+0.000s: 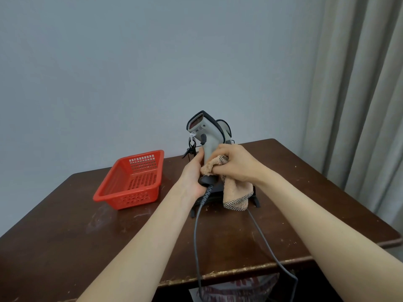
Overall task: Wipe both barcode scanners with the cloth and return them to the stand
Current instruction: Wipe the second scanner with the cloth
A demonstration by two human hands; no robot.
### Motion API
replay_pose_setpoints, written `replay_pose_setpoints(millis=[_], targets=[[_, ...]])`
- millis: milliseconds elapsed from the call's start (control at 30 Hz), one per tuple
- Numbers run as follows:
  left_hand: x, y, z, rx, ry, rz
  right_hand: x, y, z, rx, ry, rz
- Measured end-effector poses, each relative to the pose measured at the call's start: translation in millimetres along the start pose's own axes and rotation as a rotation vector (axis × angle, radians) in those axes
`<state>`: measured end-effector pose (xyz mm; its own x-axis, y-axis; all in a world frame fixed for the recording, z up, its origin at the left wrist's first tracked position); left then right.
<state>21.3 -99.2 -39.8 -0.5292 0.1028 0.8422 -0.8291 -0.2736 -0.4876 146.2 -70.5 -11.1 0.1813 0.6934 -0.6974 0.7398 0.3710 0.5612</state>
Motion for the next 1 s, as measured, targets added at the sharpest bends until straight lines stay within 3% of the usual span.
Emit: replay_pose_setpoints(millis=[100, 300, 400, 500, 700, 867, 1000], targets=[[-5, -3, 1, -0.01, -0.008, 0.03, 2, 1, -4, 0.054, -0.045, -0.025], [-4, -12, 11, 0.004, -0.02, 0.027, 5, 17, -27, 0.446, -0.078, 0.116], [0, -19, 14, 0.027, -0.034, 0.02, 6, 16, -29, 0.551, -0.063, 0.094], [4, -20, 13, 0.062, -0.058, 0.018, 10, 11, -26, 0.474, -0.056, 0.075], [5, -14, 15, 0.095, -0.071, 0.046, 8, 17, -13, 0.085, -0.051, -0.151], [7, -10, 17, 0.111, -0.054, 0.004, 0, 21, -7, -0.171, -0.144, -0.158], [5, -10, 17, 0.115, -0.068, 0.019, 3, 13, -11, -0.031, -0.094, -0.157]])
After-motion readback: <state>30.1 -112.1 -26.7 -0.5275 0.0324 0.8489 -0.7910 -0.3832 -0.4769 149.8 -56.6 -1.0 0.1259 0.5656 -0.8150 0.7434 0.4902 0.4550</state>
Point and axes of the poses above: each hand's wrist, its own z-axis away from the middle knuckle, its own y-axis out of the back of the hand, x = y × z, the point moved 1 cm from there along -z, towards the middle knuckle, and after that the axes turned 4 degrees about -z, right-handed, at the moved point
